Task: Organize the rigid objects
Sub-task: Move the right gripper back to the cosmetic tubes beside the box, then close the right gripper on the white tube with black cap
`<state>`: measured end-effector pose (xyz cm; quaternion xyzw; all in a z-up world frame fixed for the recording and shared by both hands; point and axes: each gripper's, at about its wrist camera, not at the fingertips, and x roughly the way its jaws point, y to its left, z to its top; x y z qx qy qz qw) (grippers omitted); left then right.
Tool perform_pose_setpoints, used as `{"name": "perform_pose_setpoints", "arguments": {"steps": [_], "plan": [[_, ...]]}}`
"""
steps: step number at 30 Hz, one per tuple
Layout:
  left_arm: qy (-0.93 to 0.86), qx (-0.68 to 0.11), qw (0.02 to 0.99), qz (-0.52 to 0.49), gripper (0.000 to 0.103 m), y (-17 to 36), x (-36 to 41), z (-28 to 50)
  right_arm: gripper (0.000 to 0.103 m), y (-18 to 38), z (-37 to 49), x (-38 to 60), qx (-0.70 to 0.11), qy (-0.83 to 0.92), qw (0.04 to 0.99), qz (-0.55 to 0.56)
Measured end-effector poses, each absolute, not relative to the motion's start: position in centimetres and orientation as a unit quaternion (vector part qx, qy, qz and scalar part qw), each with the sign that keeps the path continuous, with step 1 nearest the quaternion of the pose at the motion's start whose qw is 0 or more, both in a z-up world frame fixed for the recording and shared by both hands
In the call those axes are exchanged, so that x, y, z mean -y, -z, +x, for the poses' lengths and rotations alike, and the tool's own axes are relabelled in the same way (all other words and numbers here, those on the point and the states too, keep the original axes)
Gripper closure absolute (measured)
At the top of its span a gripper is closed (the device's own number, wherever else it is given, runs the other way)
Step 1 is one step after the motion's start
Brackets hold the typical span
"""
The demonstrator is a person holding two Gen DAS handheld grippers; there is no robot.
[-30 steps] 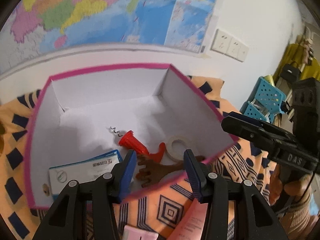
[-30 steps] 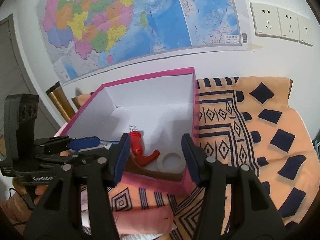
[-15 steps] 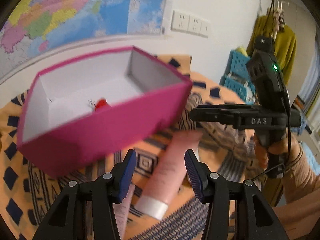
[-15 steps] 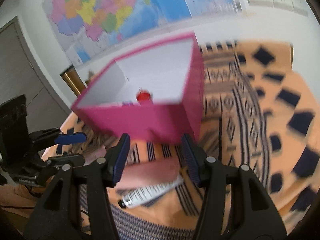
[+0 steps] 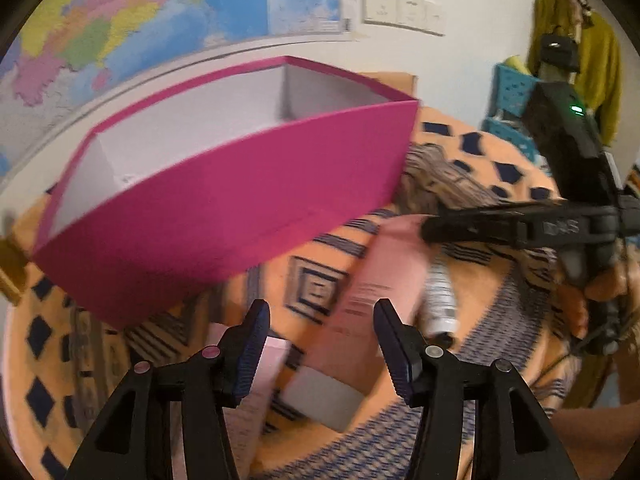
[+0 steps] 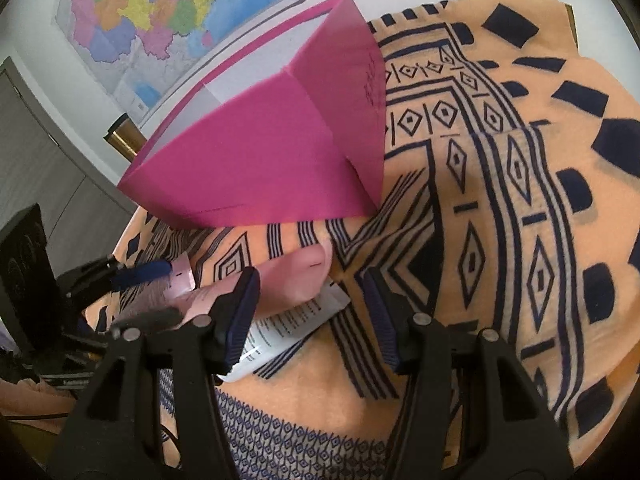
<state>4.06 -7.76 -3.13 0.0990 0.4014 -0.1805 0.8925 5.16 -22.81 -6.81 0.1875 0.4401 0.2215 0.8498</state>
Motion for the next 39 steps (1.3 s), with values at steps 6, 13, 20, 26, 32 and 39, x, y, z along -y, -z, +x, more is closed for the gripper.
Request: {"name": "perform_pose_setpoints", "arguments": {"steps": [6, 13, 20, 26, 32, 39], "plan": [[0.138, -0.436, 0.886, 0.069, 0.052, 4.0, 5.1, 5.5, 0.047, 7.1, 4.6, 22.7, -0.442, -0.238, 0.844, 0.189], [0.233, -0.407, 0.882, 0.049, 0.052, 2.0, 5.6, 1.6, 0.047, 6.9, 3.2, 21.1, -0.455, -0.264, 0.838, 0.143], [0.292, -0.433, 0.852, 0.038, 0.052, 2.8, 7.8, -0.2, 0.047, 6.5, 1.9, 19.5, -0.468, -0.294, 0.826, 0.113], [0.292, -0.463, 0.837, 0.007, 0.052, 4.1, 7.2, -1.1, 0.047, 6.6, 0.2, 19.0, -0.473, -0.309, 0.817, 0.115], [0.278, -0.472, 0.837, -0.008, 0.053, 4.5, 6.3, -1.3, 0.047, 6.4, -0.8, 19.3, -0.470, -0.303, 0.821, 0.115], [0.270, -0.484, 0.832, -0.012, 0.061, 4.8, 6.8, -0.8, 0.047, 6.7, -0.4, 19.6, -0.462, -0.284, 0.830, 0.133]]}}
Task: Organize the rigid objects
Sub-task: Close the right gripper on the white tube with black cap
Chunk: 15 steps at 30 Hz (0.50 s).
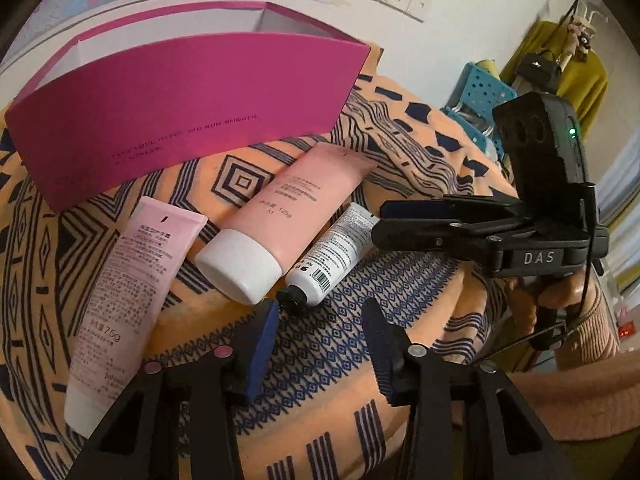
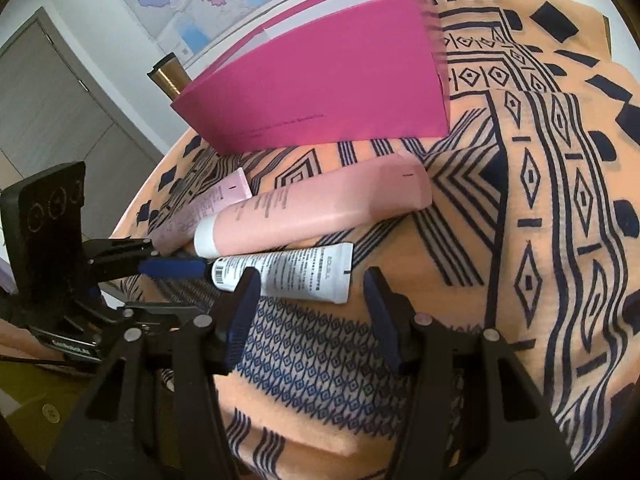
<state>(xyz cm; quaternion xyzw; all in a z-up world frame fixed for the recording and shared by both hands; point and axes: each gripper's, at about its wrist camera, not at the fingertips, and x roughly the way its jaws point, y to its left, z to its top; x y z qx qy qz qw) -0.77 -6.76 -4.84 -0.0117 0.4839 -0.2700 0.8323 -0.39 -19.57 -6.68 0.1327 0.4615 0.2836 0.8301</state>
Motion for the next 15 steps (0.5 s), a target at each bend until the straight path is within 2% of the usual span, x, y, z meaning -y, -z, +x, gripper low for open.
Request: {"name": "perform_pose_setpoints", "arguments": {"steps": [15], "plan": [[0.249, -0.480, 0.841, -0.007, 0.064, 4.2, 7.9, -0.3, 0.046, 6.6, -0.9, 19.3, -0.455, -0.282, 0.829, 0.162]]}}
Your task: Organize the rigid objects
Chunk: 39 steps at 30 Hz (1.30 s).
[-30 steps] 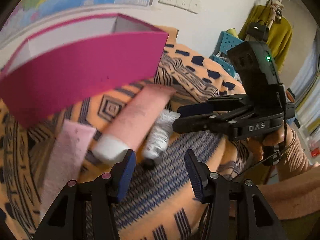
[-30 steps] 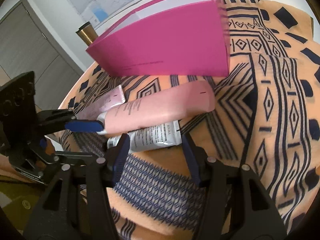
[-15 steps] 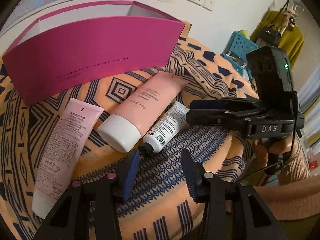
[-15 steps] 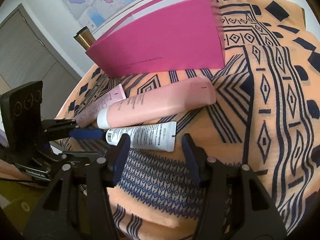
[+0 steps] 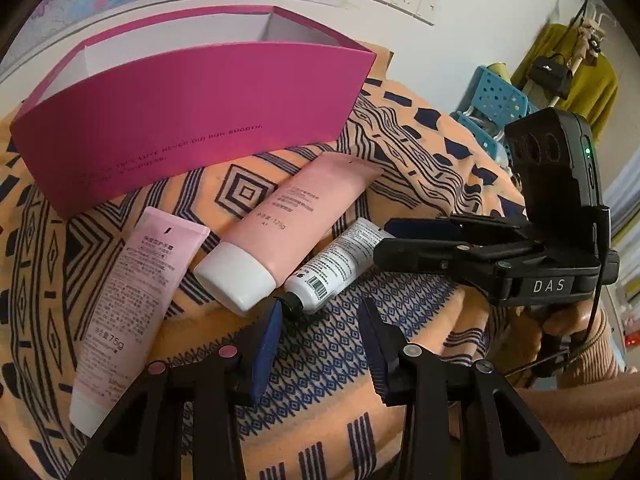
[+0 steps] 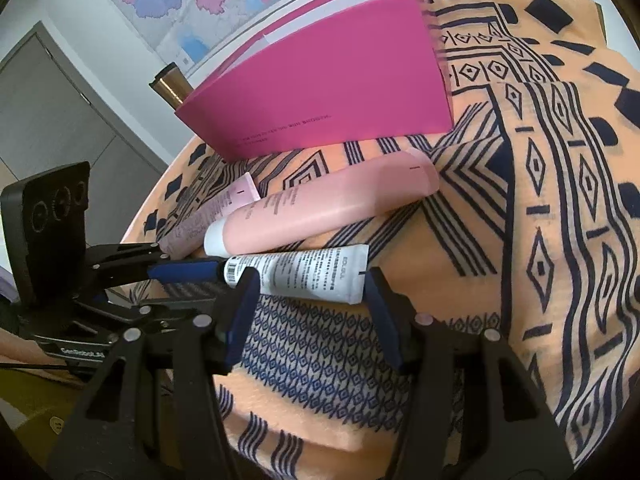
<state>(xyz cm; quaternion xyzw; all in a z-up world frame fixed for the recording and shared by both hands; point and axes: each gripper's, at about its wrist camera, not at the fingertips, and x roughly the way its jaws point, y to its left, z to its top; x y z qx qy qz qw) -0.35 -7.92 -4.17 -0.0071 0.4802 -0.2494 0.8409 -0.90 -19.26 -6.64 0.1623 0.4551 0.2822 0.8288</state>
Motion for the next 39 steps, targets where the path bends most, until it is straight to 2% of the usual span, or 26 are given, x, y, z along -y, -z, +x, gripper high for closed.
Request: {"name": "perform_pose_setpoints", "arguments": {"steps": [10, 39], "plan": [[0.251, -0.459, 0.852, -0.002, 0.064, 3.0, 8.4, -0.6, 0.046, 5.5, -1.8, 19.9, -0.435, -0.270, 0.840, 0.180], [0.260, -0.382, 0.887, 0.021, 0.063, -2.6, 7.6, -0.1, 0.046, -1.6, -0.8, 19.5, -0.338, -0.275, 0.889, 0.141]]}}
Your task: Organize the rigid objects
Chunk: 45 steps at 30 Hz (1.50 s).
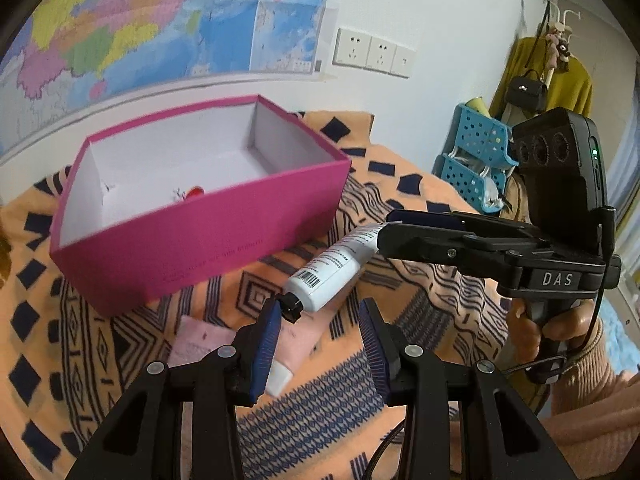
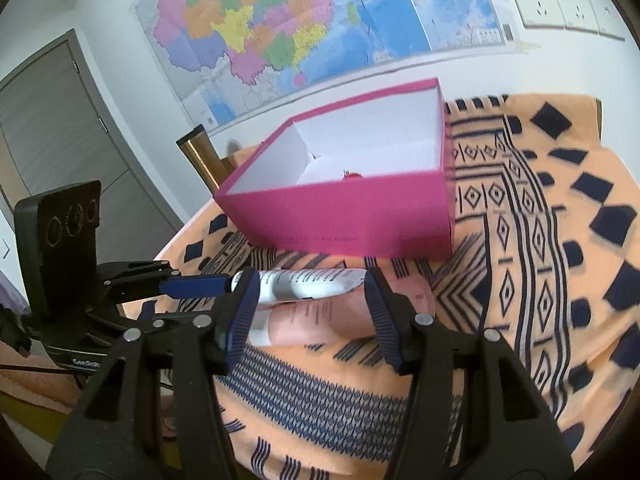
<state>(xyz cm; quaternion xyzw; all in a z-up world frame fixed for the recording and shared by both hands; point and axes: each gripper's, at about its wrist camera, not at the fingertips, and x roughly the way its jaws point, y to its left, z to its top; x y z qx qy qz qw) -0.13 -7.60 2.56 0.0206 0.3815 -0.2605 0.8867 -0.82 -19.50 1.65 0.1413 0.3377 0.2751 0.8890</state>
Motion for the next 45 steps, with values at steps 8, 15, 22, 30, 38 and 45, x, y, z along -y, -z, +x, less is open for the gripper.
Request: {"name": "perform_pose_setpoints", "arguments": {"steps": [8, 15, 22, 30, 38, 45], "plan": [[0.257, -0.368, 0.893, 0.026, 0.063, -3.7, 7.6, 0.9, 0.046, -3.2, 0.7, 19.5, -0.317, -0.278, 0.897, 0.133], [0.255, -0.363, 0.896, 0.034, 0.063, -4.2, 7.7, 1.5, 0.046, -3.9, 1.4, 19.7, -0.306, -0.279, 0.901, 0.130], [0.255, -0.356, 0.898, 0.039, 0.063, -4.7, 7.8, 2.0, 0.046, -4.4, 1.8, 19.9, -0.298, -0.277, 0.904, 0.130], [0.255, -0.351, 0.900, 0.037, 0.063, -5.1, 7.6, 2.9, 0.046, -4.8, 2.7, 20.1, -0.294, -0.277, 0.905, 0.135], [0.251, -0.344, 0.904, 0.045, 0.063, -5.6, 7.7, 3.5, 0.046, -4.9, 3.6, 20.1, -0.291, -0.274, 0.906, 0.136], [0.249, -0.339, 0.906, 0.049, 0.063, -6.0, 7.8, 4.1, 0.046, -5.2, 4.2, 20.3, -0.287, -0.272, 0.908, 0.138]]}}
